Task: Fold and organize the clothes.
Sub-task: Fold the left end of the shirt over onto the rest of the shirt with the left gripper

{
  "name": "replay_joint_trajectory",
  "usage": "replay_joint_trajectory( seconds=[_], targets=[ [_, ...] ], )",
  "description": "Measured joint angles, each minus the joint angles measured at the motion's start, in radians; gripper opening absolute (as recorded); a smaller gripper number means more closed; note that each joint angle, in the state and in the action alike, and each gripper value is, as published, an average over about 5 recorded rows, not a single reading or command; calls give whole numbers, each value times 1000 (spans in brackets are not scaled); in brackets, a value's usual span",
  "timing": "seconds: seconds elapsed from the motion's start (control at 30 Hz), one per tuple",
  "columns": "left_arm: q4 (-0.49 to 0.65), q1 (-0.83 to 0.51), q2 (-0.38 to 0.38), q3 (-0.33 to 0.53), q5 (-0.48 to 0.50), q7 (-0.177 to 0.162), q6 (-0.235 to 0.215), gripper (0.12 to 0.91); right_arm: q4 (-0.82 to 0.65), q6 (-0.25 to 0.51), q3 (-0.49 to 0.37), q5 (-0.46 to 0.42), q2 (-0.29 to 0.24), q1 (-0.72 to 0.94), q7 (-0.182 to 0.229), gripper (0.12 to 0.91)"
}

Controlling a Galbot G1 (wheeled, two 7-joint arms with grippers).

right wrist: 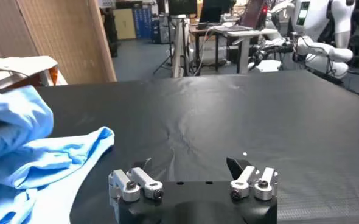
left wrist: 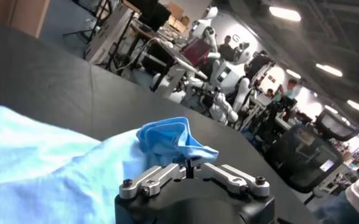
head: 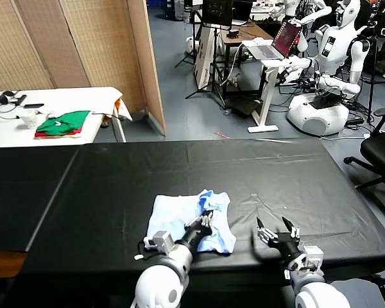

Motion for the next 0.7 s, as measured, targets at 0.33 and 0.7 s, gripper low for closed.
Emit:
replay_joint_trajectory(
  seconds=[0.33, 0.7],
  targets=[
    [-8, 23, -25, 3, -161, -20, 5, 600, 37, -12, -16, 64, -55, 15, -2, 907],
    [-86, 55, -22, -100, 92, 42, -71, 906, -4, -23, -153, 36, -110, 127, -8, 907]
  ],
)
